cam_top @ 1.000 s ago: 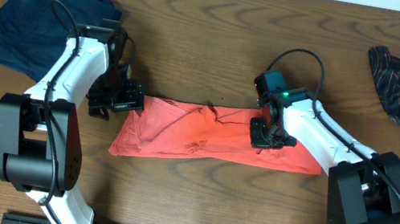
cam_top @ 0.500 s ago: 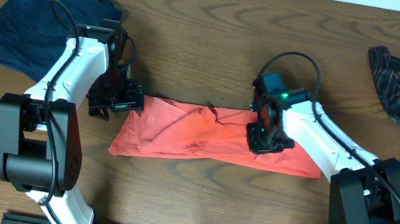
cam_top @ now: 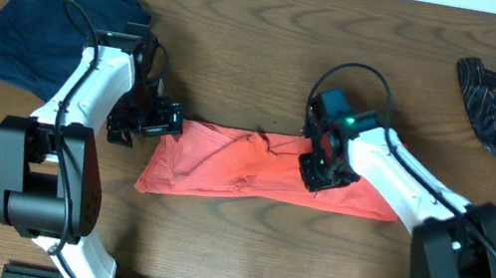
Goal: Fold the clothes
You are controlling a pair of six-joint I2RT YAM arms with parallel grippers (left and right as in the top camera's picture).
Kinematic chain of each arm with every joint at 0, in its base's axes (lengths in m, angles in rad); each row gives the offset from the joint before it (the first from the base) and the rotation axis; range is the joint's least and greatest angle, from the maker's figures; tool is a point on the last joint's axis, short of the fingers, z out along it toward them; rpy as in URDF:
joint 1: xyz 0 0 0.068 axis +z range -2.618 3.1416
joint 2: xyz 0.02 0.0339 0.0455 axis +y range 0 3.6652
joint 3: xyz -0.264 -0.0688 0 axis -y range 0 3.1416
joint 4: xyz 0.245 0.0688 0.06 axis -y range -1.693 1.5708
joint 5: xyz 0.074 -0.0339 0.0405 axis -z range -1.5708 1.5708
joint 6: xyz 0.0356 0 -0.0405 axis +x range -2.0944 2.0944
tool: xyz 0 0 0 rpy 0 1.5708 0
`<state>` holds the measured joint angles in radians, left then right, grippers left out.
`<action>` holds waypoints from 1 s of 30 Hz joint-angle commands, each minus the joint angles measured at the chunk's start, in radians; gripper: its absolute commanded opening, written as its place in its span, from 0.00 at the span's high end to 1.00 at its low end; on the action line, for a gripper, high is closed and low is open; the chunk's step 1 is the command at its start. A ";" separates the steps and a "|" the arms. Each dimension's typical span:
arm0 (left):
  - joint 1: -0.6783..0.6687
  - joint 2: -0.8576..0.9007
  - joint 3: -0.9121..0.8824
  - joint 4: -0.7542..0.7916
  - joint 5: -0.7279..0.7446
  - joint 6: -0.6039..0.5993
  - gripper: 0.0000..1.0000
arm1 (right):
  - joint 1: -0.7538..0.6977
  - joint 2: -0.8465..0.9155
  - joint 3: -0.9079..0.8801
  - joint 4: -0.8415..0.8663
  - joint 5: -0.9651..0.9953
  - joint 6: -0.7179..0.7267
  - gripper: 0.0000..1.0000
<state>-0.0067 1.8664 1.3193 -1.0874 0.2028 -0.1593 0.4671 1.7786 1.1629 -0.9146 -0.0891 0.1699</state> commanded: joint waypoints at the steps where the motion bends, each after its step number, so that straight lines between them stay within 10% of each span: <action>1: 0.005 -0.003 -0.004 0.008 0.004 0.033 0.04 | -0.039 -0.121 0.028 0.006 0.072 0.043 0.65; 17: -0.005 0.175 -0.007 0.054 0.077 0.126 0.06 | -0.096 -0.225 0.028 0.034 0.087 0.043 0.58; 30: -0.024 0.198 -0.007 0.048 0.077 0.126 0.62 | -0.098 -0.225 0.028 0.043 0.094 0.054 0.60</action>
<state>-0.0170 2.0407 1.3209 -1.0397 0.2760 -0.0475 0.3798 1.5551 1.1809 -0.8730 -0.0063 0.2054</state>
